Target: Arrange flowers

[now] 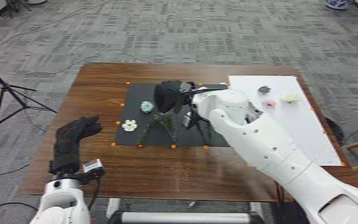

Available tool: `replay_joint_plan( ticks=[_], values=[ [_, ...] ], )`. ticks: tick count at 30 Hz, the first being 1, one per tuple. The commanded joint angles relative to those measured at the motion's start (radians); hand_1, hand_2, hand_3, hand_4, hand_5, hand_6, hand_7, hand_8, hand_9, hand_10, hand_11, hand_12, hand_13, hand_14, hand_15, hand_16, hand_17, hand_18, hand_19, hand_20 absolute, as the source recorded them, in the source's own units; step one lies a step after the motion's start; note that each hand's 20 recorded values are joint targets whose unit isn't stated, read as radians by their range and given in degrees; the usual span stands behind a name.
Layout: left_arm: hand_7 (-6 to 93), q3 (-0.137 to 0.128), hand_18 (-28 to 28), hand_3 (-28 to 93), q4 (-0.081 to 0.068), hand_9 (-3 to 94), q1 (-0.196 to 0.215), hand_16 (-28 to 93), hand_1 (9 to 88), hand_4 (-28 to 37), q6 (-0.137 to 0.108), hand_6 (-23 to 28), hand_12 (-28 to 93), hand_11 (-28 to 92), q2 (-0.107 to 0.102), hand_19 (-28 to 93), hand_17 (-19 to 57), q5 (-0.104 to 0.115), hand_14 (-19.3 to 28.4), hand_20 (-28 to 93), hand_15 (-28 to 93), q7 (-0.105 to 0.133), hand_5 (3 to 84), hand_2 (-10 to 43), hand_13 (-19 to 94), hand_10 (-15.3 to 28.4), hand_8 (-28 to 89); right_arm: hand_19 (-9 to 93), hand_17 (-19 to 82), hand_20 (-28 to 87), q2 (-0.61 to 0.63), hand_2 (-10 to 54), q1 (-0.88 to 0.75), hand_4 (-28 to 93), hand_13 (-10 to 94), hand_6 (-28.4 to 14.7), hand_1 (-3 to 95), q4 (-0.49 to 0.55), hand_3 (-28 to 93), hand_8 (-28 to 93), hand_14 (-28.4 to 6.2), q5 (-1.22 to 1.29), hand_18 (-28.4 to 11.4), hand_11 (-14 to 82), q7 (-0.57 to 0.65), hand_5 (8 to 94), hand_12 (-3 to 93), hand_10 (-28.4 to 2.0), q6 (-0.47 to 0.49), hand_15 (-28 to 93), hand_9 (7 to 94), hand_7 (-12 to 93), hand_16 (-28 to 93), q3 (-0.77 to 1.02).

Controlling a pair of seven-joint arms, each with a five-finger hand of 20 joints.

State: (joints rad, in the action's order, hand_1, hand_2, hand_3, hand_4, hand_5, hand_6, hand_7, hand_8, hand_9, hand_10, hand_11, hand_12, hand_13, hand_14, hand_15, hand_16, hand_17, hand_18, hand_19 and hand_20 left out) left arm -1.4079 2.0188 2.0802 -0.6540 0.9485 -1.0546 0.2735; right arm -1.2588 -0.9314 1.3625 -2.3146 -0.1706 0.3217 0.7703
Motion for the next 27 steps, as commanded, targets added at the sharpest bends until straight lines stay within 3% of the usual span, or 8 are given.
replay_joint_plan(
  ticks=[1, 6, 9, 17, 22, 27],
  values=[
    [21.6, 0.003, 14.6, 68, 0.021, 57.5, 0.029, 1, 25.3, -28.3, 0.027, 2.2, 15, 28, 0.023, 28, 5.7, 0.001, 17.5, 24, 36, -0.002, 55.4, 15.5, 47, 14.4, -10, 93, 57, 60, -0.041, -9.5, -0.003, -17, 85, 2.1, 53.6, -0.023, 57, 6, -2.1, -0.041, -14.3, 10.2, 0.031, 68.6, 30.0, -8.1, 0.128, 66, 78.9, 26, 36, 0.044],
    [21.7, -0.005, 14.7, 68, 0.027, 57.3, 0.046, 1, 25.8, -28.2, 0.033, 2.1, 15, 28, 0.024, 28, 5.3, 0.007, 17.5, 24, 36, 0.002, 55.1, 14.0, 47, 14.5, -10, 93, 54, 59, -0.038, -9.4, 0.007, -17, 82, 2.2, 47.8, -0.019, 61, 4, -3.2, -0.049, -15.0, 15.7, 0.034, 61.1, 21.6, -10.3, 0.177, 66, 71.0, 24, 35, 0.051],
    [21.7, 0.0, 14.8, 69, 0.025, 57.3, 0.042, 1, 26.1, -28.1, 0.041, 2.1, 15, 28, 0.024, 28, 5.2, 0.007, 17.5, 24, 37, 0.0, 55.0, 12.6, 47, 14.5, -9, 93, 54, 59, -0.031, -8.7, 0.015, -17, 81, 2.4, 41.9, -0.01, 65, -9, -3.8, -0.035, -15.6, 15.2, 0.042, 56.4, 20.4, -10.9, 0.164, 67, 67.5, 22, 35, 0.049],
    [21.9, 0.005, 15.1, 69, 0.024, 56.7, 0.043, 1, 27.1, -26.7, 0.069, 1.9, 15, 28, 0.029, 28, 4.7, -0.011, 17.4, 24, 37, -0.013, 54.7, 10.2, 46, 14.3, -9, 93, 53, 58, 0.001, -9.4, 0.056, -15, 81, 2.4, 36.4, 0.023, 65, -9, -4.3, -0.015, -16.5, 13.2, 0.046, 52.2, 20.5, -11.8, 0.203, 66, 63.1, 19, 34, 0.043],
    [22.0, 0.004, 15.1, 69, 0.027, 56.4, 0.053, 1, 28.1, -25.5, 0.068, 0.8, 14, 28, 0.034, 28, 4.6, -0.013, 17.4, 24, 37, -0.012, 54.9, 8.5, 46, 14.2, -10, 93, 52, 58, 0.045, -9.5, 0.098, -15, 81, 3.3, 31.6, 0.071, 64, -9, -4.8, -0.038, -17.1, 11.0, 0.052, 48.1, 20.2, -13.3, 0.26, 65, 60.9, 16, 34, 0.044],
    [22.1, 0.002, 15.2, 68, 0.021, 56.3, 0.048, 1, 28.9, -24.8, 0.095, -0.3, 15, 28, 0.039, 28, 4.5, -0.021, 17.4, 24, 37, -0.011, 55.4, 7.4, 46, 14.3, -10, 93, 49, 55, 0.209, -9.5, 0.071, -17, 78, 2.3, 26.5, 0.178, 66, -7, -6.1, -0.085, -18.6, 8.7, 0.065, 42.1, 20.6, -14.5, 0.091, 63, 57.3, 14, 34, 0.062]
  ],
)
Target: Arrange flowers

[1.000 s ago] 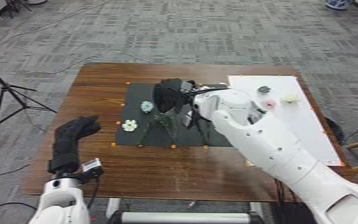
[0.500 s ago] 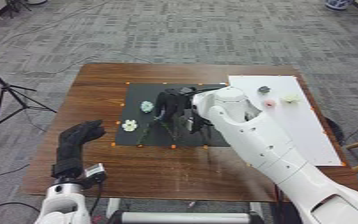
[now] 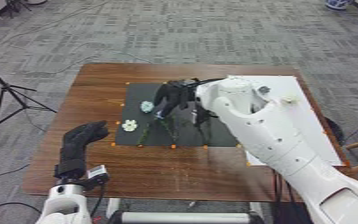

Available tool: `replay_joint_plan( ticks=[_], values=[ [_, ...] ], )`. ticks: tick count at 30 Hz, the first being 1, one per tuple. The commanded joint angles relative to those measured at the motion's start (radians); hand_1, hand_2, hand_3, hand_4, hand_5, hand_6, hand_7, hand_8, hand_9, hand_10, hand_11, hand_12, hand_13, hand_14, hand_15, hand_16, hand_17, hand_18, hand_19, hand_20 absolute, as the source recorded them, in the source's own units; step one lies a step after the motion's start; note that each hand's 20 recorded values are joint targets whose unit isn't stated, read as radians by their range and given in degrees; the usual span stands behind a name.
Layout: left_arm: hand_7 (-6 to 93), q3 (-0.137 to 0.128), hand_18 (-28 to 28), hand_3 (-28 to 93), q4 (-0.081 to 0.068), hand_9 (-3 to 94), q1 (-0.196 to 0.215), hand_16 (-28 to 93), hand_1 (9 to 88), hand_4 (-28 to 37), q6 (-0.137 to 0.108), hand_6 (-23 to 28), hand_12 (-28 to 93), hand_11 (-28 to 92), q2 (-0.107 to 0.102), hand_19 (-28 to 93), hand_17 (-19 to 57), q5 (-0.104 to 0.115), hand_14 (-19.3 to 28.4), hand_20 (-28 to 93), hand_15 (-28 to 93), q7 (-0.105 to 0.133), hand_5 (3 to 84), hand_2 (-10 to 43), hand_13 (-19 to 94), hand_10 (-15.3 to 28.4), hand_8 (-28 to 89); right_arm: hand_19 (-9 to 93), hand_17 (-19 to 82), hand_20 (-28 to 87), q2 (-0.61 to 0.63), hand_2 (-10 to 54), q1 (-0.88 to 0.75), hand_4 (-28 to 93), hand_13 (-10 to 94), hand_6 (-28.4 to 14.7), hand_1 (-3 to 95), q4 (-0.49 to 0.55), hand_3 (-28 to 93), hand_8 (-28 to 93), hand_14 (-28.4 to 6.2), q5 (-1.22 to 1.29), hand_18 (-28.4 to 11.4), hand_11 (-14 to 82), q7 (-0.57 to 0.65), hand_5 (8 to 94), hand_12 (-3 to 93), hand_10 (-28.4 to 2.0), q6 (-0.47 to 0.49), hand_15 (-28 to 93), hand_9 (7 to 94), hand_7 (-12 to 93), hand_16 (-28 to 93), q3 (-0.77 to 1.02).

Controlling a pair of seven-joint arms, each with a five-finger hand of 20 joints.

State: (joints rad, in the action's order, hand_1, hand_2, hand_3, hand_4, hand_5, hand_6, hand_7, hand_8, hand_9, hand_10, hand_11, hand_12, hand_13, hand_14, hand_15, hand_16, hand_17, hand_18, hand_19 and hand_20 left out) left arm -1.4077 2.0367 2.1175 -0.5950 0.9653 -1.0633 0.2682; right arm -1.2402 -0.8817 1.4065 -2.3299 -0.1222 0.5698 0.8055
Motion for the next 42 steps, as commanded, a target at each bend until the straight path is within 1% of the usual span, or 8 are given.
replay_joint_plan(
  ticks=[1, 7, 13, 21, 27, 34, 38, 42],
  values=[
    [22.1, 0.001, 15.2, 68, -0.001, 56.3, 0.005, 1, 29.0, -24.7, 0.042, -0.4, 15, 28, 0.023, 28, 4.4, -0.017, 17.4, 24, 37, -0.006, 55.4, 7.1, 46, 14.2, -10, 93, 48, 54, 0.237, -9.5, -0.005, -17, 77, 1.9, 25.5, 0.163, 66, -7, -6.5, -0.051, -18.9, 8.6, 0.038, 41.8, 20.7, -14.7, -0.189, 62, 56.9, 13, 33, 0.045],
    [21.9, -0.022, 15.2, 68, 0.016, 56.1, 0.058, 1, 29.4, -24.0, 0.039, -0.2, 15, 27, 0.026, 28, 4.4, -0.018, 17.3, 24, 36, -0.004, 55.5, 5.7, 46, 14.0, -10, 88, 41, 54, 0.436, -9.5, -0.256, -20, 69, -1.9, 21.4, 0.293, 64, -4, -11.4, -0.008, -22.3, 6.9, 0.124, 38.0, 21.7, -17.4, -0.334, 57, 50.0, 12, 33, 0.227],
    [21.6, -0.033, 15.3, 68, 0.027, 56.1, 0.091, 1, 29.7, -23.5, 0.042, 0.2, 15, 27, 0.028, 27, 4.3, -0.018, 17.2, 24, 36, -0.003, 55.1, 4.9, 45, 14.0, -9, 85, 39, 55, 0.507, -9.5, -0.432, -23, 67, -2.4, 21.4, 0.27, 65, -3, -12.6, 0.024, -23.4, 11.7, 0.167, 40.9, 24.2, -16.9, -0.392, 58, 53.5, 13, 33, 0.375],
    [21.6, -0.036, 15.3, 68, 0.032, 55.7, 0.102, 1, 29.9, -23.4, 0.058, 0.2, 15, 27, 0.027, 27, 4.2, -0.023, 17.1, 24, 36, -0.001, 55.1, 4.8, 45, 14.1, -9, 87, 43, 55, 0.483, -9.5, -0.446, -23, 73, -0.4, 29.7, 0.165, 66, -6, -9.8, 0.025, -20.7, 24.4, 0.171, 54.4, 25.6, -13.0, -0.487, 62, 70.2, 19, 33, 0.387],
    [21.5, -0.031, 15.4, 68, 0.03, 55.7, 0.092, 1, 29.9, -23.4, 0.067, 0.2, 15, 27, 0.031, 27, 4.2, -0.029, 17.1, 24, 36, -0.006, 55.0, 4.8, 45, 14.0, -9, 88, 45, 55, 0.44, -9.5, -0.446, -24, 75, 0.5, 34.3, 0.1, 66, -7, -8.1, -0.056, -19.3, 26.2, 0.132, 56.4, 25.4, -12.2, -0.538, 62, 72.1, 22, 34, 0.4],
    [21.6, -0.028, 15.3, 68, 0.029, 55.7, 0.098, 1, 29.9, -23.5, 0.071, 0.2, 15, 27, 0.041, 27, 4.2, -0.03, 17.2, 24, 36, -0.011, 55.0, 4.9, 45, 14.0, -9, 90, 48, 54, 0.439, -9.5, -0.444, -25, 78, 1.4, 41.4, 0.016, 68, -9, -6.2, -0.051, -17.9, 28.7, 0.166, 59.5, 25.8, -11.0, -0.715, 62, 73.5, 26, 34, 0.332],
    [21.5, -0.03, 15.3, 68, 0.034, 55.7, 0.11, 1, 29.9, -23.4, 0.073, 0.2, 15, 27, 0.044, 27, 4.2, -0.029, 17.2, 24, 36, -0.011, 55.0, 4.9, 45, 14.0, -9, 90, 50, 52, 0.443, -9.5, -0.479, -24, 80, 0.4, 54.7, 0.025, 59, 10, -4.8, -0.048, -16.5, 15.0, 0.203, 61.7, 41.8, -8.1, -0.699, 61, 79.4, 27, 34, 0.34],
    [21.6, -0.033, 15.3, 68, 0.039, 55.7, 0.117, 1, 29.9, -23.4, 0.07, 0.0, 15, 27, 0.046, 27, 4.2, -0.031, 17.2, 24, 36, -0.012, 55.0, 4.9, 45, 14.1, -9, 90, 50, 52, 0.448, -9.5, -0.514, -22, 81, 0.0, 54.3, 0.049, 59, 11, -4.7, -0.046, -16.3, 13.7, 0.216, 61.9, 43.3, -8.6, -0.634, 60, 79.5, 27, 34, 0.368]
  ],
)
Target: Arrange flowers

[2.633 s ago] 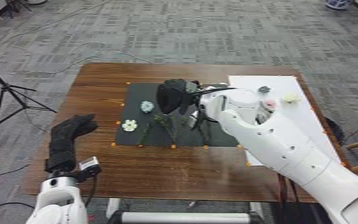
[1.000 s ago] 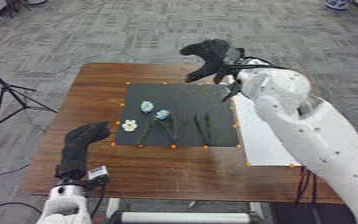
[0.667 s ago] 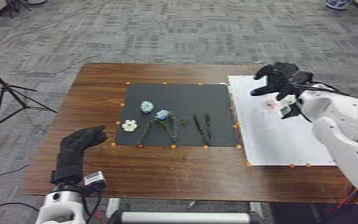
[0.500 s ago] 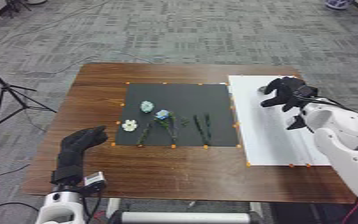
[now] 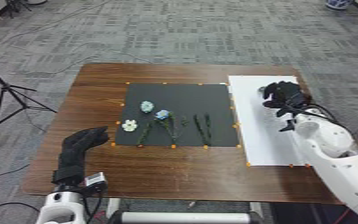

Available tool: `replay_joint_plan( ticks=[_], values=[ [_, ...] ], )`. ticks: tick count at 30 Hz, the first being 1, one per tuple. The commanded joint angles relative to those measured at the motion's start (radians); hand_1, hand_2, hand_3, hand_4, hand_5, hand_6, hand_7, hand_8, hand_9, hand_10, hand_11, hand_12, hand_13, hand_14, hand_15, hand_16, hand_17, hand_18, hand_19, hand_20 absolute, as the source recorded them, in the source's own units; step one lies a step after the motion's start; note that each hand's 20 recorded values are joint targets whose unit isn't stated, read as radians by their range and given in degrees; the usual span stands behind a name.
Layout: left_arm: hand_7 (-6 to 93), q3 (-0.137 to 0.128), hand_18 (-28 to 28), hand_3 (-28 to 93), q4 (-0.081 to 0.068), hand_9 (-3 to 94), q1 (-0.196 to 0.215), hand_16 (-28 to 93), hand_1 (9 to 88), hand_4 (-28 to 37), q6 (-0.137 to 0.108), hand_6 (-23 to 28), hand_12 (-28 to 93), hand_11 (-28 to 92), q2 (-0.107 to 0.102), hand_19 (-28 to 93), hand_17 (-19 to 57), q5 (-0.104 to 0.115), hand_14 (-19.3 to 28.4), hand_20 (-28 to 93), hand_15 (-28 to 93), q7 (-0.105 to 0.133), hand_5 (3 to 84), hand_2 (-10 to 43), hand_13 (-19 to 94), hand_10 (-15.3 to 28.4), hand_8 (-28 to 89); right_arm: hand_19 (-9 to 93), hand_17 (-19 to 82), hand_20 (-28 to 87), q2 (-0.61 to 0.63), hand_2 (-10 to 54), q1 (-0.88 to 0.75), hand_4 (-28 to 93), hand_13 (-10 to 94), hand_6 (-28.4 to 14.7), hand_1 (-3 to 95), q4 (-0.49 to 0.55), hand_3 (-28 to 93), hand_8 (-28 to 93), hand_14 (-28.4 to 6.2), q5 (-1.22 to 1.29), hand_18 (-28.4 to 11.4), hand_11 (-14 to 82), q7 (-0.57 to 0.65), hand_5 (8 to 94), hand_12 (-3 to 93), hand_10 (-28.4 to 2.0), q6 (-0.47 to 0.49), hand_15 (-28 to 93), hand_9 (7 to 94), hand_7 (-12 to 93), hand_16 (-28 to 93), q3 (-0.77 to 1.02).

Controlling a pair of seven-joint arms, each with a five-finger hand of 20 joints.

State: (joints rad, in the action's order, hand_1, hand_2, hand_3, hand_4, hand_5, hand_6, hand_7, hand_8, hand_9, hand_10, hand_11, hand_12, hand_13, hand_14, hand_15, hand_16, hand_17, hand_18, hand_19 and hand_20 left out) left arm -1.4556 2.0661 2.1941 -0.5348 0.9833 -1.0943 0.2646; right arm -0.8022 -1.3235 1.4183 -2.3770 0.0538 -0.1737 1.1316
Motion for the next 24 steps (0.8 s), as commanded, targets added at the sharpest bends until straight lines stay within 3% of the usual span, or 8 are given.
replay_joint_plan(
  ticks=[1, 6, 12, 16, 20, 24],
  values=[
    [21.7, 0.015, 15.3, 68, 0.008, 55.7, 0.036, 1, 29.9, -23.4, 0.011, 0.0, 15, 27, 0.027, 27, 4.2, 0.001, 17.2, 24, 36, -0.007, 55.0, 4.9, 45, 14.1, -9, 90, 50, 52, 0.014, -9.5, -0.074, -22, 81, -0.1, 53.7, 0.039, 60, 11, -4.7, 0.005, -16.3, 14.4, 0.051, 61.8, 42.7, -8.9, 0.107, 60, 78.8, 27, 35, 0.039],
    [21.8, 0.011, 15.4, 68, 0.011, 55.6, 0.045, 1, 29.9, -23.3, 0.01, 0.0, 15, 27, 0.031, 27, 4.1, 0.003, 17.2, 24, 36, -0.01, 55.0, 4.9, 45, 14.1, -10, 90, 50, 53, 0.012, -9.5, -0.089, -23, 81, -0.1, 52.8, 0.038, 61, 10, -4.8, 0.024, -16.1, 17.1, 0.046, 61.1, 40.1, -9.4, 0.114, 60, 76.9, 27, 35, 0.043],
    [21.8, 0.003, 15.3, 68, 0.016, 55.7, 0.055, 1, 30.0, -23.2, 0.004, -0.1, 15, 27, 0.029, 27, 4.1, 0.002, 17.2, 24, 36, -0.009, 55.1, 4.9, 45, 14.0, -10, 90, 51, 53, 0.039, -9.5, -0.087, -23, 81, 0.4, 47.9, 0.121, 65, 3, -4.7, 0.107, -16.4, 22.1, 0.036, 60.5, 36.6, -9.8, 0.18, 60, 75.5, 26, 35, 0.059],
    [21.8, 0.005, 15.3, 68, 0.015, 55.7, 0.053, 1, 30.0, -23.2, 0.005, -0.2, 15, 27, 0.03, 27, 4.2, 0.001, 17.2, 24, 36, -0.01, 55.1, 4.9, 45, 14.0, -10, 91, 50, 53, 0.05, -9.5, -0.039, -23, 81, 0.6, 45.8, 0.135, 66, -7, -4.9, 0.126, -16.6, 24.9, 0.02, 60.1, 33.6, -10.4, 0.123, 60, 74.2, 26, 35, 0.033],
    [21.9, 0.01, 15.4, 68, 0.015, 55.7, 0.055, 1, 30.0, -23.1, 0.01, -0.3, 15, 27, 0.028, 27, 4.1, 0.001, 17.2, 24, 36, -0.005, 55.3, 4.8, 45, 14.0, -10, 91, 49, 53, 0.048, -9.5, 0.016, -22, 80, 0.9, 43.4, 0.113, 68, -9, -5.1, 0.073, -16.7, 27.9, 0.012, 59.0, 28.3, -10.9, 0.068, 61, 72.0, 27, 35, -0.004],
    [21.9, 0.013, 15.4, 68, 0.012, 55.6, 0.044, 1, 30.1, -23.1, 0.017, -0.3, 15, 27, 0.028, 27, 4.1, -0.002, 17.2, 24, 36, -0.009, 55.4, 4.8, 45, 14.0, -10, 91, 49, 53, 0.041, -9.5, 0.051, -22, 79, 0.9, 42.5, 0.073, 68, -9, -5.3, 0.043, -16.9, 28.2, 0.027, 58.2, 26.7, -11.5, 0.091, 61, 70.0, 27, 35, -0.024]
  ],
)
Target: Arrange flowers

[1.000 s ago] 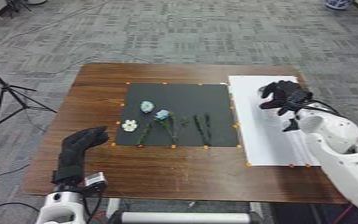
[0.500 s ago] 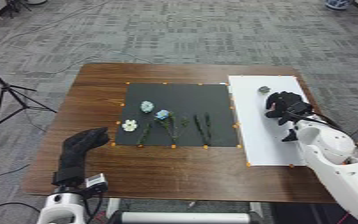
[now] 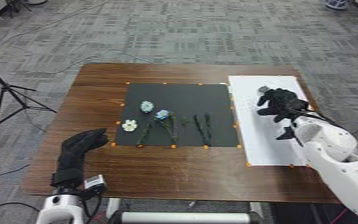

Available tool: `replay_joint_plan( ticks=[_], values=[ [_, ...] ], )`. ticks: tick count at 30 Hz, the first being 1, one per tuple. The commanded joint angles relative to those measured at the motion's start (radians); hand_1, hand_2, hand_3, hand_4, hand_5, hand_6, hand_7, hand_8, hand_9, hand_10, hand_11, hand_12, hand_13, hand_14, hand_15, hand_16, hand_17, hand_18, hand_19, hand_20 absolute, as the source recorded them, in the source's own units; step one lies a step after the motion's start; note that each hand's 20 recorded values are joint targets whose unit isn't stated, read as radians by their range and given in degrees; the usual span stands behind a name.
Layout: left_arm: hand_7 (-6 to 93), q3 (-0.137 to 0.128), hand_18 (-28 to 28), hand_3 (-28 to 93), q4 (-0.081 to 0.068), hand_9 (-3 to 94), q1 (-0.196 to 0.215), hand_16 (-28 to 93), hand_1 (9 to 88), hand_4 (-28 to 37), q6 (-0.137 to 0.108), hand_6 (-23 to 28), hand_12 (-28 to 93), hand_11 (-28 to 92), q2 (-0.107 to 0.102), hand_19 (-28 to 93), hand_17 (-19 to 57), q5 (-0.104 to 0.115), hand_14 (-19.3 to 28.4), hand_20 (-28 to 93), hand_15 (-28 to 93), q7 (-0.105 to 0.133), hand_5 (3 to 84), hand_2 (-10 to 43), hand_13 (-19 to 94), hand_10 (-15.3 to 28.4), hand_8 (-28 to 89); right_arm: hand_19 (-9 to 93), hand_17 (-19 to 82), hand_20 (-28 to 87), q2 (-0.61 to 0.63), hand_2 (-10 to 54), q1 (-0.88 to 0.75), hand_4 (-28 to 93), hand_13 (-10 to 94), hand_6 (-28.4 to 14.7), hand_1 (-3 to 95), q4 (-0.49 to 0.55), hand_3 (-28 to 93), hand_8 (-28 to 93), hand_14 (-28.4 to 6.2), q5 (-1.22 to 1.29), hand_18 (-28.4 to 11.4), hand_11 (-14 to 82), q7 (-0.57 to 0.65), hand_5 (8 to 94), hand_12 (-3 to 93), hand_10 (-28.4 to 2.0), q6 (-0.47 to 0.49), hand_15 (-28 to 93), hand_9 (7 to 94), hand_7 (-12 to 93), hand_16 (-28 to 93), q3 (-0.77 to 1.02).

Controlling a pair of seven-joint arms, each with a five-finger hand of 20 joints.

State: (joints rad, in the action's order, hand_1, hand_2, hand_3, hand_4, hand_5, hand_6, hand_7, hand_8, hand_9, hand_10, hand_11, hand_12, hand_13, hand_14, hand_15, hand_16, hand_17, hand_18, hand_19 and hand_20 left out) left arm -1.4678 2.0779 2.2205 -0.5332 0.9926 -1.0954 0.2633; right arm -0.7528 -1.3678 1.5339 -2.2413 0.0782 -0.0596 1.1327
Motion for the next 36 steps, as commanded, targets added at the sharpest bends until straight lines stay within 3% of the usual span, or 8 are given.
replay_joint_plan(
  ticks=[1, 11, 18, 21, 23, 26, 31, 36],
  values=[
    [21.9, 0.025, 15.4, 68, 0.0, 55.6, 0.016, 1, 30.2, -23.1, 0.016, -0.4, 15, 27, 0.019, 27, 4.1, -0.002, 17.2, 24, 36, -0.007, 55.4, 4.7, 45, 14.0, -10, 91, 49, 53, -0.017, -9.5, 0.102, -22, 79, 0.9, 42.4, -0.058, 68, -9, -5.6, -0.104, -17.0, 28.0, 0.0, 58.0, 26.8, -11.5, -0.015, 61, 69.6, 27, 35, -0.024],
    [21.9, 0.02, 15.4, 68, 0.003, 55.7, 0.025, 1, 30.3, -22.9, 0.015, -0.4, 15, 27, 0.02, 27, 4.0, -0.003, 17.2, 24, 35, -0.012, 55.4, 4.6, 45, 14.0, -10, 90, 48, 54, -0.04, -9.5, 0.074, -22, 78, 0.8, 41.2, -0.129, 69, -9, -5.9, -0.152, -17.2, 26.9, 0.022, 56.6, 27.0, -11.8, 0.036, 61, 67.9, 27, 35, 0.018],
    [22.0, 0.018, 15.4, 68, 0.004, 55.7, 0.028, 1, 30.3, -22.8, 0.021, -0.4, 15, 27, 0.022, 27, 4.0, -0.003, 17.2, 24, 35, -0.01, 55.3, 4.4, 45, 14.0, -10, 89, 46, 54, -0.068, -9.5, 0.03, -23, 76, 0.7, 40.6, -0.12, 69, -8, -7.0, -0.212, -17.9, 26.3, 0.021, 55.0, 27.1, -12.2, 0.238, 61, 65.6, 26, 35, 0.062],
    [21.9, 0.015, 15.4, 68, 0.006, 55.6, 0.03, 1, 30.3, -22.8, 0.027, -0.4, 15, 27, 0.024, 27, 4.0, -0.005, 17.2, 24, 35, -0.01, 55.4, 4.3, 45, 14.0, -10, 88, 46, 54, -0.08, -9.5, 0.015, -22, 76, 0.6, 45.1, -0.123, 69, -8, -6.9, -0.215, -17.8, 26.4, 0.012, 54.4, 27.0, -12.2, 0.245, 60, 64.8, 26, 34, 0.058],
    [21.9, 0.015, 15.4, 68, 0.006, 55.6, 0.03, 1, 30.3, -22.8, 0.027, -0.4, 15, 27, 0.023, 27, 4.0, -0.005, 17.2, 24, 35, -0.01, 55.3, 4.2, 45, 14.1, -10, 88, 47, 54, -0.079, -9.5, 0.021, -23, 76, 0.2, 48.8, -0.128, 67, -8, -6.6, -0.19, -17.1, 25.2, 0.016, 55.5, 30.2, -11.7, 0.195, 61, 65.8, 26, 34, 0.033],
    [21.7, 0.014, 15.4, 68, 0.006, 55.6, 0.026, 1, 30.3, -22.8, 0.026, -0.2, 15, 27, 0.021, 27, 3.9, -0.005, 17.2, 24, 35, -0.012, 55.3, 4.1, 45, 14.0, -10, 88, 50, 54, -0.063, -9.5, 0.036, -21, 80, -0.5, 60.3, -0.126, 56, 12, -5.1, -0.141, -15.7, 12.8, 0.001, 64.3, 44.6, -8.4, 0.076, 60, 78.8, 29, 34, -0.004],
    [21.5, 0.01, 15.5, 68, 0.008, 55.6, 0.027, 1, 30.4, -22.8, 0.025, 0.1, 15, 27, 0.012, 27, 4.0, -0.005, 17.2, 24, 35, -0.016, 55.1, 4.2, 45, 14.0, -10, 89, 55, 53, -0.009, -9.5, 0.086, -21, 85, -0.4, 64.0, -0.044, 57, 13, -2.7, -0.041, -14.2, 13.0, -0.038, 73.8, 46.0, -8.1, -0.13, 58, 86.7, 29, 35, -0.061],
    [21.4, 0.001, 15.5, 68, 0.01, 55.6, 0.032, 1, 30.2, -22.8, 0.024, 0.4, 15, 27, 0.002, 27, 3.9, -0.002, 17.2, 24, 35, -0.016, 54.9, 4.2, 45, 14.0, -9, 91, 57, 53, 0.02, -9.5, 0.141, -21, 87, -0.4, 63.7, 0.105, 58, 12, -1.9, 0.076, -14.1, 12.6, -0.037, 75.3, 45.7, -8.4, -0.123, 57, 88.2, 28, 36, -0.109]
  ],
)
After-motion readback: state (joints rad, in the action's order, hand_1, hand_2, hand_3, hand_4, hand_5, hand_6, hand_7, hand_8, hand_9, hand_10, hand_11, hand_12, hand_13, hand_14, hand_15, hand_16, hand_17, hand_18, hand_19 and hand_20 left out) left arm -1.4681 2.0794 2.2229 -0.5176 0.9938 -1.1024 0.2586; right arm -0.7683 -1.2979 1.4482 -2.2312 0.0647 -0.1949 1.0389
